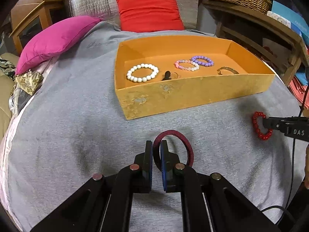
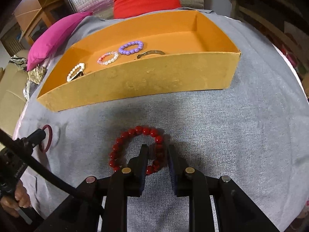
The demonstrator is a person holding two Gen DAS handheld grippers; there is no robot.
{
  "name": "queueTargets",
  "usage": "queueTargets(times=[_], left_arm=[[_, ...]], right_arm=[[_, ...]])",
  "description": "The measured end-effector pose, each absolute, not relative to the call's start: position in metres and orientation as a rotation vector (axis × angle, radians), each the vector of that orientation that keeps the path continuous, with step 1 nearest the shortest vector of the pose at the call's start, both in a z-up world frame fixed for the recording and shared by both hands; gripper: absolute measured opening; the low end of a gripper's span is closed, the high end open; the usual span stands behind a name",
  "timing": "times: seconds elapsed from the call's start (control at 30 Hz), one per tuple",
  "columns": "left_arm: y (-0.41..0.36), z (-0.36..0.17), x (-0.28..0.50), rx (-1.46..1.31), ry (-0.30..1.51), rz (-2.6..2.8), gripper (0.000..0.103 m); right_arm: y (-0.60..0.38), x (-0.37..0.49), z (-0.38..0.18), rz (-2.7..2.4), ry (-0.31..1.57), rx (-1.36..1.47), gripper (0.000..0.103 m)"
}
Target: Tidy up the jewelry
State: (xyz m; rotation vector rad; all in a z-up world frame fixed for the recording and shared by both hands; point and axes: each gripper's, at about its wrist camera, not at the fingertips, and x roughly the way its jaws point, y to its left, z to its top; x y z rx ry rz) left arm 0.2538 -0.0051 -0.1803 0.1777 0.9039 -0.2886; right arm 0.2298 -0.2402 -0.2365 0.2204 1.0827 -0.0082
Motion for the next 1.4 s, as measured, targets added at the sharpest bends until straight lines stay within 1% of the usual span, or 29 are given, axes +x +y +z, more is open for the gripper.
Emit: queueTargets(times=[0.03, 0.1, 0.13, 0.17, 0.23, 0.63, 1.03, 1.4], left_arm=[[-0.007, -0.180, 0.253, 0.179, 0.902, -0.290, 0.008], [-0.011, -0.179, 0.253, 0.176, 0.901, -0.294, 0.008], [-0.012, -0.179, 0.253, 0.173, 0.902, -0.298, 0.008], [-0.014, -0.178, 0.253, 0.171, 0.901, -0.302, 0.008], [-0.019, -0.176, 0.253, 0.172, 0.895, -0.308, 0.008], [-0.028, -0.174, 0.254, 0.161, 0.896, -0.294, 0.008], [-0.012, -0.171, 0.255, 0.152, 0.890, -0.256, 0.008], [-0.008, -0.169, 0.254, 0.150, 0.882, -0.242, 0.008]], right_arm=[[-0.238, 0.230, -0.237, -0.009, 1.079, 0.205, 0.023], [-0.235, 0.229, -0.236, -0.013, 1.069, 0.175, 0.020], [-0.234, 0.229, -0.236, -0.013, 1.064, 0.167, 0.013], [-0.233, 0.229, -0.235, -0.013, 1.061, 0.158, 0.011], [-0.232, 0.227, -0.233, -0.024, 1.044, 0.145, 0.010], [-0.238, 0.221, -0.215, -0.067, 0.937, 0.191, 0.010], [-0.217, 0.224, -0.197, -0.021, 0.857, 0.235, 0.010], [-0.215, 0.217, -0.189, -0.011, 0.836, 0.240, 0.010]])
